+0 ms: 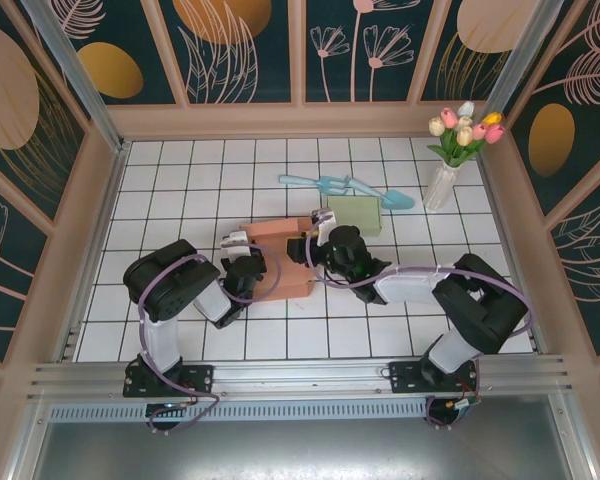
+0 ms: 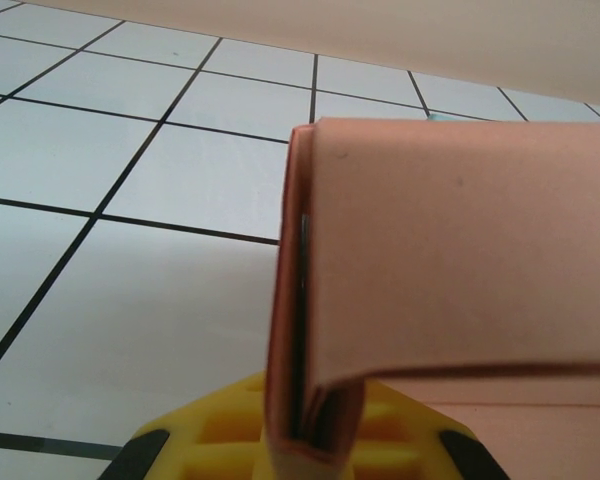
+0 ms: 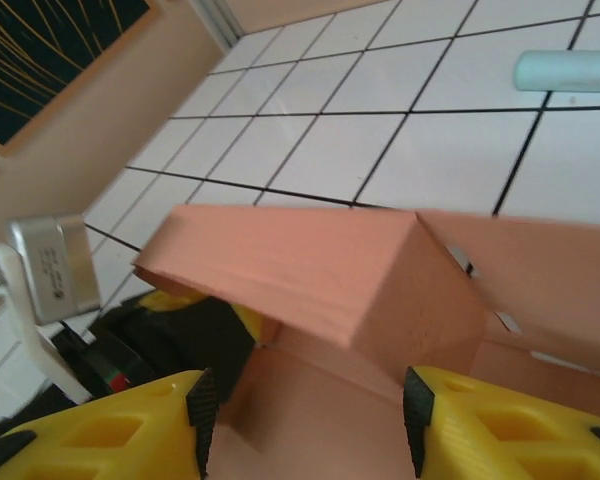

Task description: Fold the paper box

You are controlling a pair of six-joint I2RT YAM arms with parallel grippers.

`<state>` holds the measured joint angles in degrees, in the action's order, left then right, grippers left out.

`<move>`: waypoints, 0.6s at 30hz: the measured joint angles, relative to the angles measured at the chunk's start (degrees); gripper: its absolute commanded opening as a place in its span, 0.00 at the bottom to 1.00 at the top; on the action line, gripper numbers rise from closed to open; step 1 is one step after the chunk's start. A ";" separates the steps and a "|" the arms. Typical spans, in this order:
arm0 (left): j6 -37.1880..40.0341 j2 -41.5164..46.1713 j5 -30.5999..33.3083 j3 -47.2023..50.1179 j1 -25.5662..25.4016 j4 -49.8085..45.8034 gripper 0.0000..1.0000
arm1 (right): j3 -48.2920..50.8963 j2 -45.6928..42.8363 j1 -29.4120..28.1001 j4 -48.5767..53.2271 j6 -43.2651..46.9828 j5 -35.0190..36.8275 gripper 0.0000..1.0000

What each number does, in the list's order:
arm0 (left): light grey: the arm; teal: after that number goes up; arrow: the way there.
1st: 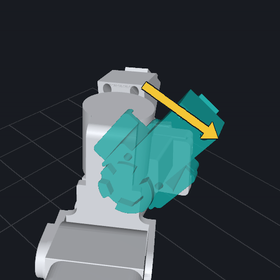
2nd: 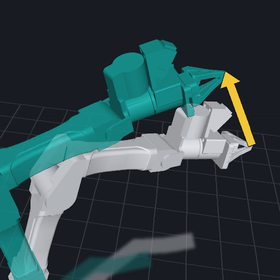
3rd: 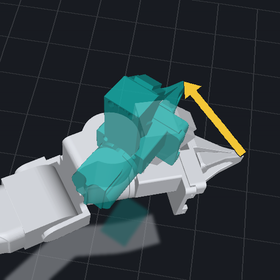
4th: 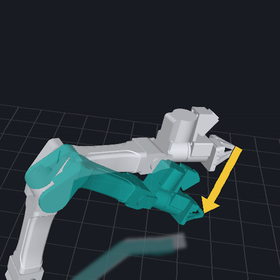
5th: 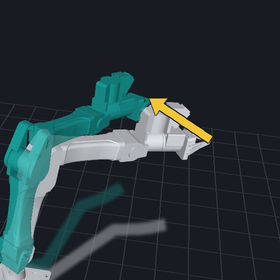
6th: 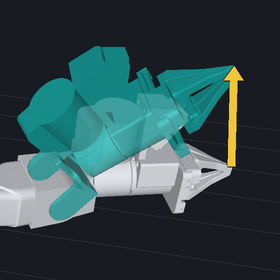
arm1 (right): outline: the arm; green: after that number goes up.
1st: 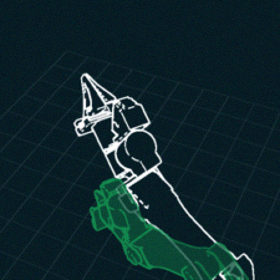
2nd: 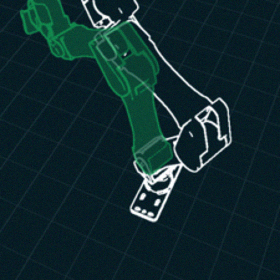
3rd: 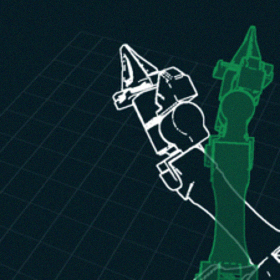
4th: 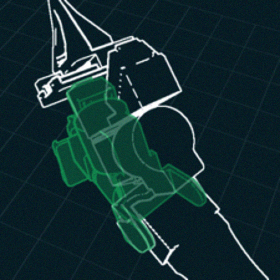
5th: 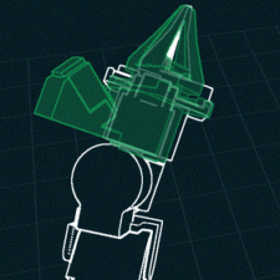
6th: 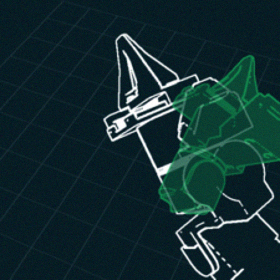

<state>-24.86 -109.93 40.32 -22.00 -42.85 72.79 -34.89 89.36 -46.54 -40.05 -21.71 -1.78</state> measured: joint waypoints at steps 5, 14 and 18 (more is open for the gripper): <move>0.44 -0.02 -0.44 -0.20 0.00 -0.17 0.00 | 1.55 0.52 4.04 -0.07 1.03 0.46 0.57; 1.44 -0.04 -0.96 -0.42 0.00 -0.42 0.00 | 0.33 7.82 7.58 -0.09 1.66 1.31 0.58; 1.79 -0.07 -1.16 -0.52 0.00 -0.52 0.00 | -0.50 9.86 8.04 -0.63 1.68 1.75 0.58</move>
<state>-23.07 -110.00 39.16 -22.52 -42.85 72.27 -35.40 99.22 -38.50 -40.69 -20.03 -0.03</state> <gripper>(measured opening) 0.096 0.577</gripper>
